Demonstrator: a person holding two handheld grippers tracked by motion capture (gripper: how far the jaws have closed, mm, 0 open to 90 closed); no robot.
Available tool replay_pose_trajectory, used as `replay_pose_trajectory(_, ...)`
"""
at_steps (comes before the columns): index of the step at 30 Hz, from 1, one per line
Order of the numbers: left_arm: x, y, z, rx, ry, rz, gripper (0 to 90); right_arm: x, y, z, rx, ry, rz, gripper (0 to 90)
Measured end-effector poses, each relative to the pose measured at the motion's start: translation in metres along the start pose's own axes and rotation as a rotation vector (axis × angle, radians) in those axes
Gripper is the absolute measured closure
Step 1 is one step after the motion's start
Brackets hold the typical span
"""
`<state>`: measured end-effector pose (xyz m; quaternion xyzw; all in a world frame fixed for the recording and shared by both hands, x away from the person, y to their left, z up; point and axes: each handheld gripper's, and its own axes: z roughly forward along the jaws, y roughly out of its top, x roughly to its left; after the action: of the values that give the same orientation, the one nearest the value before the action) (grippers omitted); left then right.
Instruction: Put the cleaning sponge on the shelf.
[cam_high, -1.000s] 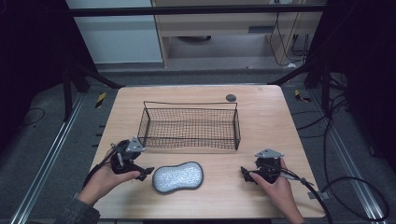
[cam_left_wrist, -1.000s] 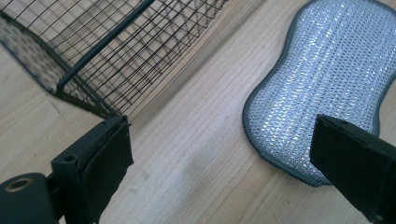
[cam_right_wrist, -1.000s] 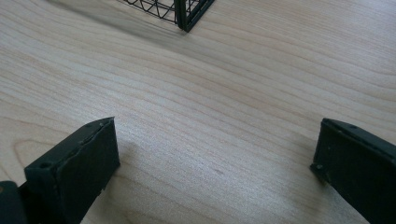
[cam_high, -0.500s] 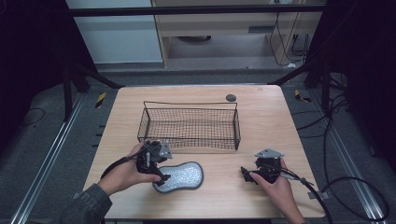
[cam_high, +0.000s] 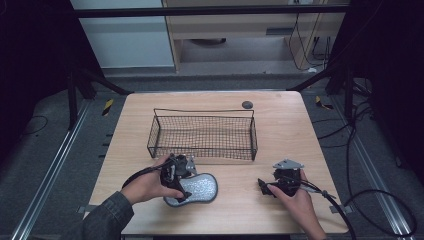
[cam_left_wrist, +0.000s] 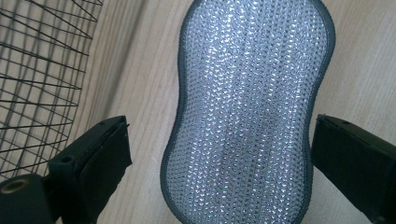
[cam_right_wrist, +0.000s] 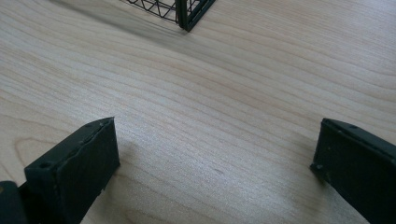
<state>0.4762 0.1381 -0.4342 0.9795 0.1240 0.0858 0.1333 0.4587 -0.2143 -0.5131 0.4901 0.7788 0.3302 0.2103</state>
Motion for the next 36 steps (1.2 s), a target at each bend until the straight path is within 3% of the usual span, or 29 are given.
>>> replay_pose_trajectory(13,-0.002,0.005,0.009,0.011,-0.035,0.020,4.2,0.000,0.000,0.000,0.001,0.000,0.000,0.4)
replay_pose_trajectory(19,-0.003,0.008,0.018,0.050,-0.061,0.051,4.3,0.000,0.000,0.000,0.001,0.001,0.001,0.4)
replay_pose_trajectory(36,-0.003,0.010,0.033,0.072,-0.094,0.054,4.1,0.000,0.000,0.000,0.001,0.002,-0.001,0.4)
